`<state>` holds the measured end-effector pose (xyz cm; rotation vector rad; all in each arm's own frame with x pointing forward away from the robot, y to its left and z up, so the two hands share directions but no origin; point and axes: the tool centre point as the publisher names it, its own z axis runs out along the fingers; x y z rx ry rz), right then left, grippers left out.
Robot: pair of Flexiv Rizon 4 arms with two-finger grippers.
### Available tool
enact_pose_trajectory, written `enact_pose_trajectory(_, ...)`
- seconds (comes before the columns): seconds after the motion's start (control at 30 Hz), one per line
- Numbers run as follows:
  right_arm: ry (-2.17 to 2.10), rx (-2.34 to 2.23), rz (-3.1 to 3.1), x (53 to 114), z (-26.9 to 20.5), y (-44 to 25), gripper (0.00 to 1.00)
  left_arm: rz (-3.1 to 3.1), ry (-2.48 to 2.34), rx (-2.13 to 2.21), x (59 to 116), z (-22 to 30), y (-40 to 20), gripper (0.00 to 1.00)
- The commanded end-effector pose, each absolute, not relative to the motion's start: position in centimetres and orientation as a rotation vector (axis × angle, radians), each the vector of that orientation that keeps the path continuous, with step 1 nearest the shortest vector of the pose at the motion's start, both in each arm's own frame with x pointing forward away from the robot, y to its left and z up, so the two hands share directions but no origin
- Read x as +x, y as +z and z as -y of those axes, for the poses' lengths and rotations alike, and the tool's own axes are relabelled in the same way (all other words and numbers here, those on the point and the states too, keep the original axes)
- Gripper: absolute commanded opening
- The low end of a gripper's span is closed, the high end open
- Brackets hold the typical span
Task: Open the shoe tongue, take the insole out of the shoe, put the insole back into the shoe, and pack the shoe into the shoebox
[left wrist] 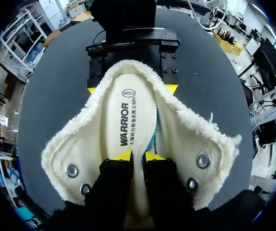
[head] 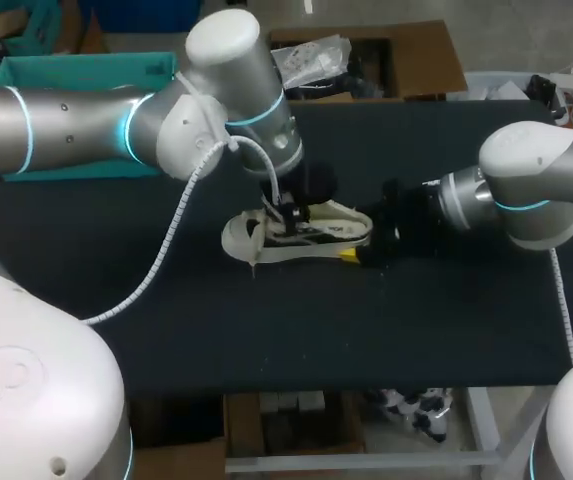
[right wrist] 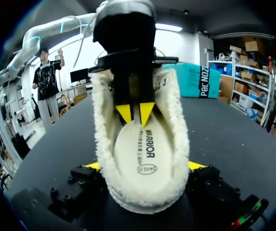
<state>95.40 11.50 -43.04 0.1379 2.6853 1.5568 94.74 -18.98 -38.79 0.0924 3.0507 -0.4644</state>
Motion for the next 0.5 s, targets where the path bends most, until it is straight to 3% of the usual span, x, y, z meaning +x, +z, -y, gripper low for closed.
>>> enact_pose_trajectory(0.03, 1.562, 0.135, -2.684, 95.5, -11.7, -43.6, 0.00, -3.093, -0.546, 0.118, 94.3, 19.1, -37.1, 0.00)
enact_pose_trajectory(0.5, 1.562, 0.135, -2.684, 95.5, -11.7, -43.6, 0.00, -3.118, -0.692, 0.143, 92.6, 19.0, -33.8, 0.00)
